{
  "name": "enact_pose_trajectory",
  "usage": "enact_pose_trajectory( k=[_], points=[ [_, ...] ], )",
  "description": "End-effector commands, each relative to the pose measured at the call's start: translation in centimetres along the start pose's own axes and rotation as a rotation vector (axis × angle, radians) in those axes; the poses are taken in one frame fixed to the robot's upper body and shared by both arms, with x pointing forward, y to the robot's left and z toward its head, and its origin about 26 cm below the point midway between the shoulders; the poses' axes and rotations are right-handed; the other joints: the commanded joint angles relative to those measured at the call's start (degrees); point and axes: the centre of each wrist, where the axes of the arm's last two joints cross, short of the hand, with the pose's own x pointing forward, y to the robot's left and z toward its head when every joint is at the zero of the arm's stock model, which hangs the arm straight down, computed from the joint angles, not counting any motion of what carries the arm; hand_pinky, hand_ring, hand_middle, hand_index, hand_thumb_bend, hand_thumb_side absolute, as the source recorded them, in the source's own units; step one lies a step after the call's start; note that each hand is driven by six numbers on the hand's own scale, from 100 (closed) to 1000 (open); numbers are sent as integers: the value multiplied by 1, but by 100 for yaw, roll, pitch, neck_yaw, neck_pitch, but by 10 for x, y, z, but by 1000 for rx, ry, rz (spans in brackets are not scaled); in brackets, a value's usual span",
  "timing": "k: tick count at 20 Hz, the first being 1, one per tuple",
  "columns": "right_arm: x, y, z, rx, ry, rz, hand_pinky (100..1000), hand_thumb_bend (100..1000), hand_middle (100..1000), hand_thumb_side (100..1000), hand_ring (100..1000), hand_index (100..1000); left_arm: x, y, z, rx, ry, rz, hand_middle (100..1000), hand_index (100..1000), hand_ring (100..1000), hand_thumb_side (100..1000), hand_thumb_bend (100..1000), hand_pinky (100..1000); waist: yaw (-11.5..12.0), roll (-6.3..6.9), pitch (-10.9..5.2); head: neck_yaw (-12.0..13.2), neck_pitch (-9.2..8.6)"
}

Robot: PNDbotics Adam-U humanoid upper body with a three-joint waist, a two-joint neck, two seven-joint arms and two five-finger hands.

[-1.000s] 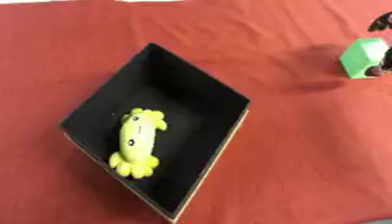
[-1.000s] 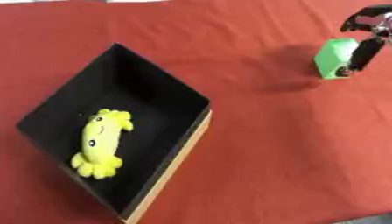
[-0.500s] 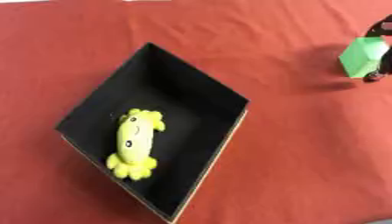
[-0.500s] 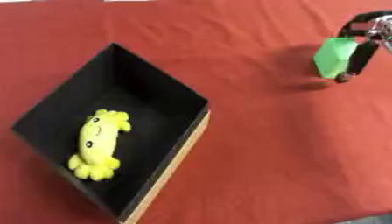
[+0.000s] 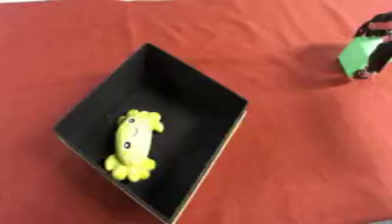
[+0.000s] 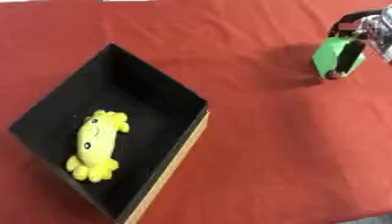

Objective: Pick up objects on the table and place them in the box.

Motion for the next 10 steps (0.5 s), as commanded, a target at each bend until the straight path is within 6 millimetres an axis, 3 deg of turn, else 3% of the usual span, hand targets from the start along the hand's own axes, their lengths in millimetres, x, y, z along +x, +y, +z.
enact_pose_trajectory(
  k=[1,6,10],
  points=[
    [-4,-17,13,-96,22,-17,849,369,642,100,836,745,5,4,-7,-13,-37,-12,701,800,851,458,100,523,-24,-12,-133,-16,-24],
    [-1,-23,22,-158,-11,-58,762,328,491,100,674,567,4,5,-6,-15,-33,-16,702,800,851,458,100,524,-67,-34,-185,-2,10],
    [6,-28,35,-250,-46,-59,711,289,464,100,615,531,4,5,-6,-14,-33,-16,702,801,850,454,100,524,-81,-47,-220,16,28]
  ],
)
